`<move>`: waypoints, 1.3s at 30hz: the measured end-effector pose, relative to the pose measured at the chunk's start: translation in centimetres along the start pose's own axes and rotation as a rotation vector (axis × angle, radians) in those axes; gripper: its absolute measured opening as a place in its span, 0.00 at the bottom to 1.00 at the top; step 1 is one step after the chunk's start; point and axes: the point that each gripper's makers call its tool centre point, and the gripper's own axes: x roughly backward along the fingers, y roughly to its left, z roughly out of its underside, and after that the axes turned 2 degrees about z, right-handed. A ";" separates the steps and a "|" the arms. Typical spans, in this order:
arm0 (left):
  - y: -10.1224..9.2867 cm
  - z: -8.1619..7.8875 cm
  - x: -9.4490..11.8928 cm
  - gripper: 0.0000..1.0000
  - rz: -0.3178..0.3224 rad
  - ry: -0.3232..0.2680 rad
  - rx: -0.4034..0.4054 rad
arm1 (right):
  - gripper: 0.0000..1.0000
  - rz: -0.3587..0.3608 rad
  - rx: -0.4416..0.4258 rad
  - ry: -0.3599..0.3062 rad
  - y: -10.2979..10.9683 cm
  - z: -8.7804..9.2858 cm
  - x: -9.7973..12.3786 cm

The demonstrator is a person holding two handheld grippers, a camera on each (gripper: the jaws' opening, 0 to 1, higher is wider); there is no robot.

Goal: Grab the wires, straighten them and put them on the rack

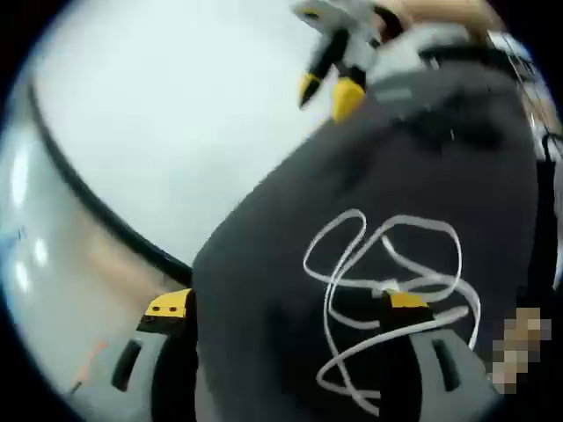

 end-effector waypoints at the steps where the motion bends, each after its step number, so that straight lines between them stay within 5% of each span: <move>1: -0.1 0.2 -0.1 0.78 0.038 0.046 -0.036 | 0.45 0.005 0.003 0.007 -0.3 0.3 0.2; 4: 0.4 -1.4 0.0 0.86 0.097 0.064 -0.143 | 0.45 -0.010 0.030 0.031 0.0 2.1 1.8; 9: -0.1 -2.8 1.1 0.92 0.154 0.058 -0.172 | 0.45 -0.027 0.012 0.058 -0.7 3.8 2.2; 16: 0.3 -3.0 2.4 0.96 0.142 0.069 -0.157 | 0.44 -0.060 0.028 0.074 0.7 5.1 2.8; 19: 0.8 -3.2 3.0 0.96 0.122 0.057 -0.157 | 0.43 -0.090 -0.089 0.130 1.5 6.0 3.2; 22: 1.7 -3.8 3.4 0.96 0.074 0.039 -0.127 | 0.43 -0.100 -0.035 0.128 1.2 6.3 3.5; 24: 2.2 -5.0 3.8 0.96 0.041 -0.024 -0.110 | 0.43 -0.095 -0.025 0.125 0.9 6.3 3.6; 26: 2.8 -7.2 4.5 0.96 -0.040 -0.151 0.023 | 0.42 -0.104 -0.003 0.114 1.2 6.5 4.3; 31: 3.4 -12.5 6.9 0.96 -0.118 -0.674 0.587 | 0.29 -0.110 0.186 0.067 0.4 7.2 5.1; 34: 1.5 -14.4 8.0 0.78 -0.131 -0.926 0.675 | 0.29 -0.189 0.315 0.126 2.0 10.6 5.8; 37: -0.9 -15.3 7.0 0.45 -0.129 -0.974 0.728 | 0.29 -0.200 0.393 0.153 2.3 12.8 4.8; 39: -1.8 -15.8 5.9 0.34 -0.126 -0.967 0.738 | 0.29 -0.189 0.497 0.169 2.6 14.3 3.9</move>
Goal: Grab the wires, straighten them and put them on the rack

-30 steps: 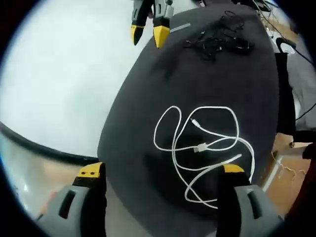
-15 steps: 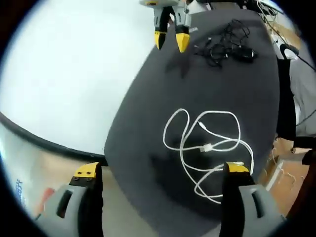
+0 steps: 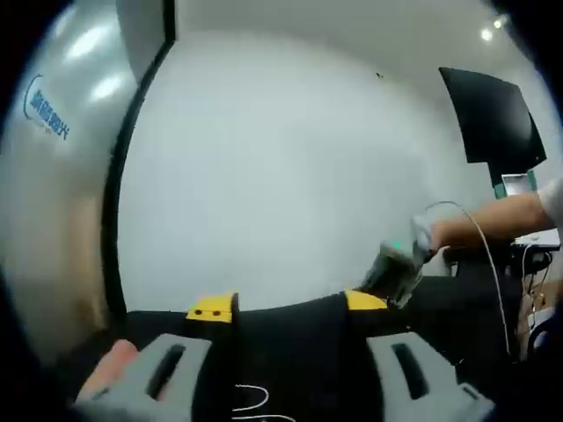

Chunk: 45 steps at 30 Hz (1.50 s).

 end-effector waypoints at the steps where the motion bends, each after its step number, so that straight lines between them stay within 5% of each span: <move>1: -0.8 0.6 -0.4 0.36 0.012 -0.002 0.015 | 0.29 -0.004 -0.015 0.000 0.5 0.3 -0.5; 3: -2.6 1.8 -1.3 0.38 0.052 0.007 0.059 | 0.29 0.009 0.009 -0.007 0.7 0.4 -1.5; 4: -3.2 2.2 -1.5 0.38 0.059 0.021 0.072 | 0.23 0.022 0.022 -0.022 0.5 0.2 -1.8; 5: -4.0 2.7 -1.8 0.38 0.073 0.042 0.084 | 0.05 0.020 0.031 -0.015 0.5 0.0 -1.8; 6: -4.5 3.0 -2.1 0.38 0.082 0.049 0.077 | 0.02 0.057 0.026 -0.013 -0.2 -0.2 -1.3; 8: -5.4 3.9 -2.5 0.38 0.099 0.088 0.041 | 0.02 0.155 -0.011 -0.146 -2.7 -2.7 1.2; 15: -7.6 3.8 -3.5 0.38 0.143 0.098 0.059 | 0.01 0.422 -0.300 -0.381 -12.3 -6.6 16.0; 19: -9.5 3.5 -5.3 0.50 0.187 0.119 0.148 | 0.01 0.563 -0.362 -0.501 -16.7 -10.1 26.1; 26: -10.5 0.5 -8.4 0.50 0.172 0.058 0.141 | 0.01 0.792 -0.395 -0.515 -20.5 -13.9 38.4; 28: -12.0 -0.1 -8.7 0.50 0.227 0.034 0.215 | 0.01 0.888 -0.392 -0.533 -21.4 -14.4 41.9; 32: -14.6 1.4 -8.5 0.50 0.267 0.070 0.128 | 0.01 1.037 -0.453 -0.612 -22.5 -15.0 51.0; 35: -17.0 2.8 -8.1 0.50 0.322 0.093 0.146 | 0.02 1.140 -0.436 -0.606 -22.7 -15.1 57.4; 38: -19.1 3.0 -8.8 0.53 0.354 0.106 0.166 | 0.02 1.169 -0.424 -0.608 -22.7 -15.8 62.5; 40: -23.4 2.6 -9.7 0.74 0.489 0.136 0.187 | 0.02 1.142 -0.504 -0.620 -22.7 -16.0 63.9; 42: -28.4 1.6 -10.5 0.96 0.635 0.159 0.208 | 0.02 1.208 -0.454 -0.558 -23.2 -16.2 66.0; 44: -30.3 1.9 -12.7 0.90 0.578 0.212 0.067 | 0.02 1.248 -0.440 -0.544 -23.2 -17.0 68.0; 45: -31.0 1.4 -13.9 0.85 0.559 0.185 -0.025 | 0.02 1.260 -0.443 -0.539 -22.8 -17.1 68.4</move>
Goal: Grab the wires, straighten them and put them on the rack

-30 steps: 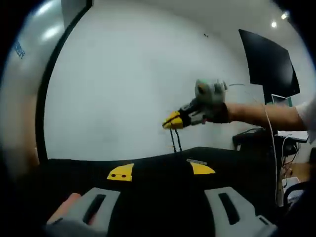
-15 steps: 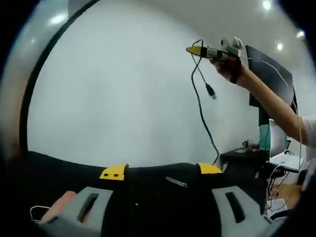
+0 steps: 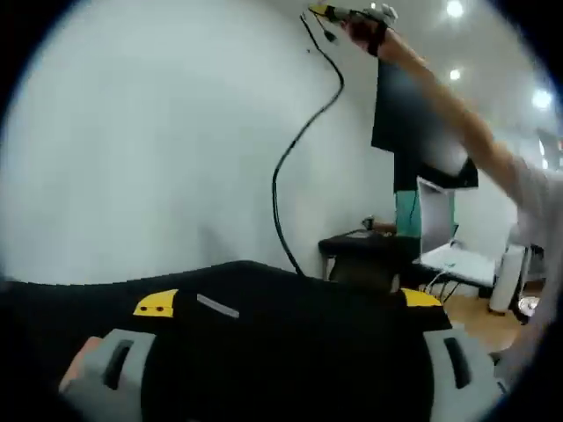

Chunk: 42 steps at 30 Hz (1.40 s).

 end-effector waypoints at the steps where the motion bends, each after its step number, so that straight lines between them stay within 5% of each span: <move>1: -0.3 -0.9 -1.4 0.76 -0.014 -0.021 -0.057 | 0.02 0.034 -0.001 -0.014 -0.8 -0.9 0.4; 4: -1.4 -2.3 -4.0 0.06 -0.015 0.027 -0.205 | 0.02 0.078 0.016 -0.022 -2.7 -2.3 1.8; 6: -1.0 -5.7 -5.8 0.04 -0.021 -0.021 -0.320 | 0.02 0.060 0.002 0.003 -2.5 -1.6 2.7; 8: -1.9 -9.4 -5.9 0.02 0.041 -0.071 -0.384 | 0.02 0.007 0.108 0.120 -1.2 1.4 4.2; 10: -1.6 -13.1 -5.1 0.02 0.003 -0.108 -0.441 | 0.02 0.096 0.078 0.097 -1.8 3.1 5.4; 13: -1.2 -18.1 -3.6 0.01 -0.024 -0.145 -0.479 | 0.02 0.012 0.054 0.144 0.9 7.8 7.6; 15: -1.8 -21.3 -2.7 0.01 -0.001 -0.202 -0.501 | 0.02 0.019 0.096 0.194 1.6 12.3 10.0; 18: -3.5 -22.8 -2.9 0.01 0.049 -0.132 -0.560 | 0.02 0.071 0.159 0.276 1.5 18.5 13.3; 20: -4.3 -24.0 -3.4 0.01 0.078 -0.149 -0.571 | 0.02 0.038 0.090 0.313 2.8 22.9 16.3; 22: -6.1 -24.9 -4.8 0.01 0.165 -0.164 -0.478 | 0.03 0.022 -0.052 0.351 4.2 26.9 19.8; 24: -8.2 -24.4 -6.6 0.01 0.238 -0.117 -0.399 | 0.03 0.072 -0.121 0.407 4.3 30.8 23.3; 26: -9.8 -24.8 -8.7 0.01 0.257 -0.132 -0.410 | 0.03 0.177 -0.181 0.424 3.2 34.1 27.1; 30: -13.5 -23.8 -13.0 0.01 0.316 -0.108 -0.425 | 0.03 0.257 -0.327 0.410 2.7 36.8 31.4; 34: -15.6 -19.2 -16.6 0.01 0.382 -0.037 -0.399 | 0.03 0.311 -0.334 0.531 1.9 41.0 34.7; 37: -14.8 -14.0 -18.4 0.01 0.377 0.071 -0.361 | 0.03 0.293 -0.354 0.620 2.4 44.3 36.3; 40: -13.3 -10.1 -19.1 0.01 0.378 0.111 -0.294 | 0.04 0.342 -0.374 0.643 2.8 45.1 37.2; 42: -12.0 -7.9 -19.1 0.01 0.363 0.138 -0.264 | 0.04 0.363 -0.313 0.632 3.0 44.6 37.1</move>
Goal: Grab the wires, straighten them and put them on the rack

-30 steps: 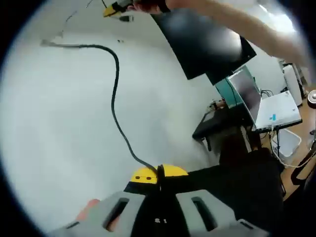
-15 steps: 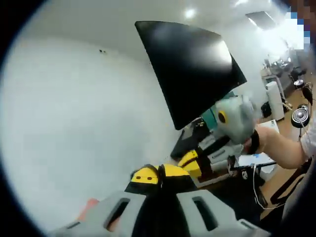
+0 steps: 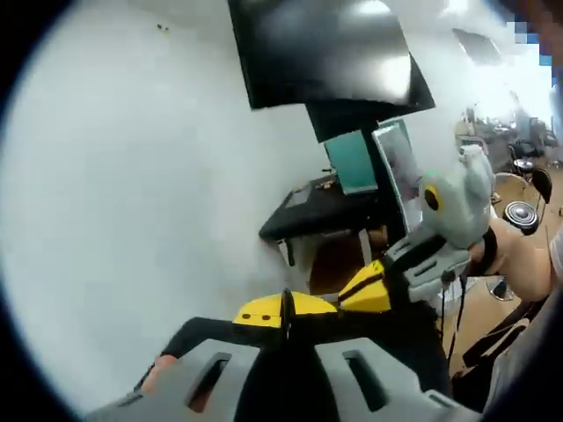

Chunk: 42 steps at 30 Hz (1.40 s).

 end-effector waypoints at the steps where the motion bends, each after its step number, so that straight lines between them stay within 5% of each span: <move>1: 0.2 1.1 0.0 0.01 -0.003 0.008 0.022 | 0.04 0.010 0.022 -0.022 0.4 -0.4 0.2; 5: -0.7 5.4 0.2 0.04 0.020 0.074 0.100 | 0.06 0.047 0.051 -0.077 1.4 -1.7 0.8; 8: -2.9 8.8 0.6 0.17 0.107 0.161 0.101 | 0.12 0.067 0.114 -0.044 1.6 -0.3 0.9; 9: -3.9 9.9 0.8 0.25 0.154 0.192 0.082 | 0.13 0.070 0.112 -0.058 1.7 0.0 0.9; 10: -4.6 10.8 1.0 0.46 0.188 0.179 0.052 | 0.14 0.074 0.111 -0.066 1.7 0.3 1.0; 13: -6.2 12.8 2.0 0.86 0.259 0.191 0.131 | 0.18 0.072 0.069 -0.113 1.7 0.7 0.8; 14: -6.1 13.0 2.9 0.87 0.237 0.139 0.121 | 0.19 0.060 0.065 -0.122 1.9 0.9 0.9; 16: -6.0 14.1 4.5 0.85 0.206 0.142 0.124 | 0.18 0.046 0.078 -0.141 2.4 0.9 0.7; 19: -3.6 16.6 8.2 0.89 0.013 0.183 -0.084 | 0.21 0.020 0.120 -0.118 3.2 1.9 0.4; 21: -1.0 15.1 11.4 0.84 -0.140 0.085 -0.103 | 0.20 0.008 0.100 -0.107 3.4 2.7 0.0; 23: 1.5 13.1 15.6 0.88 -0.245 -0.023 -0.034 | 0.20 -0.032 0.024 -0.093 4.2 3.7 -0.4; 25: 2.2 10.9 20.3 0.96 -0.317 -0.135 0.040 | 0.20 -0.148 -0.010 -0.121 7.3 3.8 -0.4; 28: 2.9 11.4 27.7 0.96 -0.403 -0.215 0.223 | 0.19 -0.465 -0.046 -0.348 14.4 -0.2 2.5; 31: 2.7 10.8 32.2 0.95 -0.469 -0.400 0.247 | 0.21 -0.525 0.005 -0.322 17.1 0.2 2.3; 34: 5.0 14.4 36.6 0.96 -0.761 -0.423 0.283 | 0.20 -0.604 -0.056 -0.334 19.3 -0.5 2.6; 35: 5.6 15.0 38.0 0.96 -0.843 -0.438 0.233 | 0.19 -0.626 -0.039 -0.398 20.0 -1.5 3.7; 36: 5.4 15.0 38.7 0.96 -0.871 -0.473 0.196 | 0.19 -0.647 -0.003 -0.504 20.7 -3.1 5.3; 38: 5.2 16.2 39.4 0.95 -0.892 -0.509 0.245 | 0.17 -0.687 0.073 -0.595 22.4 -4.4 7.9; 40: 5.0 17.1 39.9 0.78 -0.921 -0.518 0.240 | 0.14 -0.679 0.162 -0.626 23.4 -4.8 8.6; 42: 5.4 18.0 41.9 0.59 -1.061 -0.527 0.105 | 0.09 -0.694 0.135 -0.613 24.0 -4.3 8.3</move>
